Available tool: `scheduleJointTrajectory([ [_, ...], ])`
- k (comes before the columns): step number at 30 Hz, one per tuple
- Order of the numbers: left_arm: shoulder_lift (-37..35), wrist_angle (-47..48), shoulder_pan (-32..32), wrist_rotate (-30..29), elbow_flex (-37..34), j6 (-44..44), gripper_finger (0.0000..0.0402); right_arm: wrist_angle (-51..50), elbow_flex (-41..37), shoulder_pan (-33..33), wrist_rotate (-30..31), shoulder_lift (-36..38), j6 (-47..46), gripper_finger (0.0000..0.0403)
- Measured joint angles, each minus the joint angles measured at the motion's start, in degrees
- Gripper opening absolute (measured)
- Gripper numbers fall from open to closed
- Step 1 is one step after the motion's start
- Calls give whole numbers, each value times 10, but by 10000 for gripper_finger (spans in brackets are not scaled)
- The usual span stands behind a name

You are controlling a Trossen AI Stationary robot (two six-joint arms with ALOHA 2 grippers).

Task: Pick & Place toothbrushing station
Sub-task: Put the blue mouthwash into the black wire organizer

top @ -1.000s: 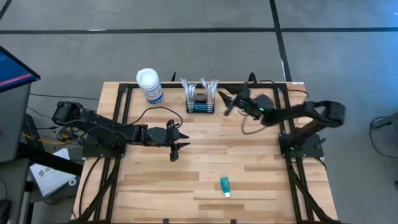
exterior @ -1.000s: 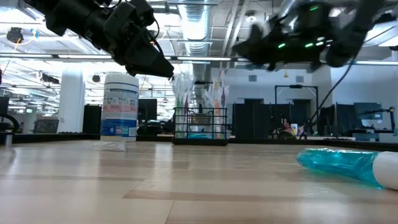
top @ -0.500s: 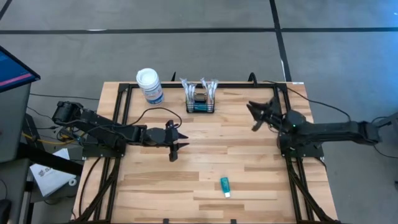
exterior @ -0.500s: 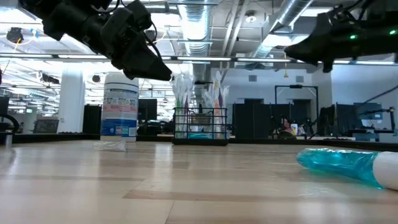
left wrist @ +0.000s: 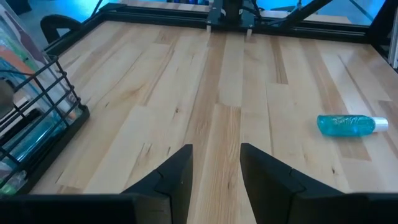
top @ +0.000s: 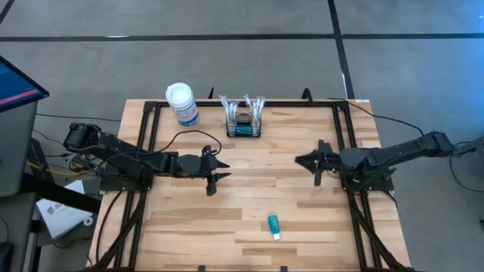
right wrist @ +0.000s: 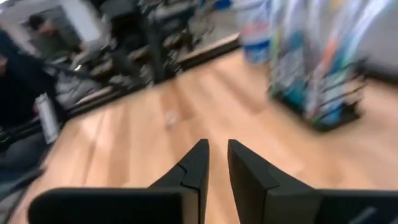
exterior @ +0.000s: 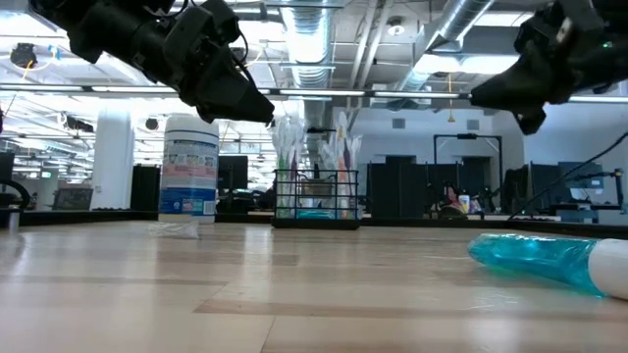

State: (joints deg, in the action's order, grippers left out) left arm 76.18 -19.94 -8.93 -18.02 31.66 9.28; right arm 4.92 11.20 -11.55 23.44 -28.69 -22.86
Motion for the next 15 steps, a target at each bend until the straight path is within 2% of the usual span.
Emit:
scheduleJointTrajectory([
  [7, 0, -1, 0, 0, 0, 0, 127, -71, 59, -61, -24, -126, -74, 18],
  [11, 0, -3, 0, 0, 0, 0, 127, -82, 100, -84, -73, -206, -80, 2],
  [15, 0, -4, 0, 0, 0, 0, 127, -84, 149, -94, -142, -284, -102, 7],
])
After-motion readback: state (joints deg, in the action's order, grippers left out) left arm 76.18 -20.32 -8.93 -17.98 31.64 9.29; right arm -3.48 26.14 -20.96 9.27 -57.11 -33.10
